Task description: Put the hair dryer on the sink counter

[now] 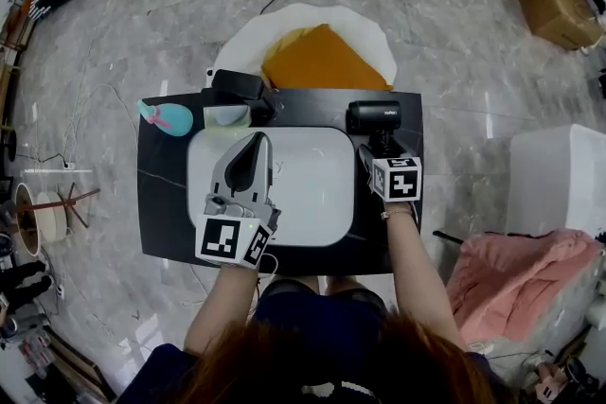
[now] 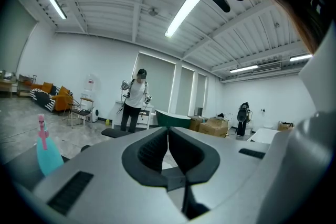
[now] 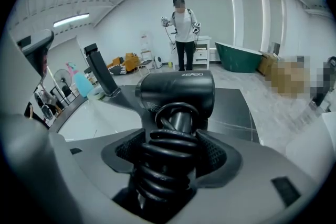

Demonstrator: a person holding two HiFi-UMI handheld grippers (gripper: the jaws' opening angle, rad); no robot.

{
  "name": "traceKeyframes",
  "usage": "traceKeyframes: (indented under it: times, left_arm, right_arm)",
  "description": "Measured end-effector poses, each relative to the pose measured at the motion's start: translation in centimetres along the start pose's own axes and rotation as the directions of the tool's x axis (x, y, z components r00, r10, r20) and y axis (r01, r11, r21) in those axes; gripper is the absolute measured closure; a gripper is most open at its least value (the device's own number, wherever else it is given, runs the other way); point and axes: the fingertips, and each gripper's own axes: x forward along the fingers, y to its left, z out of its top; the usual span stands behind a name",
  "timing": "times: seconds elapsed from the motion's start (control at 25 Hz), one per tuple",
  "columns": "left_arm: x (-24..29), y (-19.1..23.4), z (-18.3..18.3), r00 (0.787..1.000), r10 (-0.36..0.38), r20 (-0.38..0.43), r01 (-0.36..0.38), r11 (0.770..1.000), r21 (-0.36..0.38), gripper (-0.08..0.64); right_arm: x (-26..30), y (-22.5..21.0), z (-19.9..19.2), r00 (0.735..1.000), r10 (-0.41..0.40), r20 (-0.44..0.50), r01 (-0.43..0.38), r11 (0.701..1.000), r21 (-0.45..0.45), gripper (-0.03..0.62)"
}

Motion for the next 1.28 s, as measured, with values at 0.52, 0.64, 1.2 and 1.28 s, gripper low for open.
traceKeyframes:
  times: [0.52,0.64,1.2,1.28]
  left_arm:
    - [-1.2,0.6,1.0,1.000,0.021,0.017,-0.021,1.000,0.004,0.537]
    - [-1.5,0.5,1.7,0.999,0.021,0.027,-0.021,1.000,0.007,0.537]
    - [-3.4,-1.1,7.8,0.993,-0.007,0.118,0.001,0.999,0.053,0.537]
    - [-3.7,-1.4,8.9,0.991,-0.012,0.136,0.003,0.998,0.063,0.537]
  right_arm:
    - [-3.5,0.6,2.9,0.977,0.047,0.208,-0.059,0.997,0.051,0.296]
    - [-6.2,1.0,5.2,0.953,0.053,0.299,-0.066,0.997,0.035,0.296]
    - [-21.4,5.3,15.1,0.746,0.060,0.663,0.019,0.994,-0.112,0.296]
    - [-23.2,5.8,15.7,0.718,0.059,0.693,0.038,0.992,-0.124,0.296]
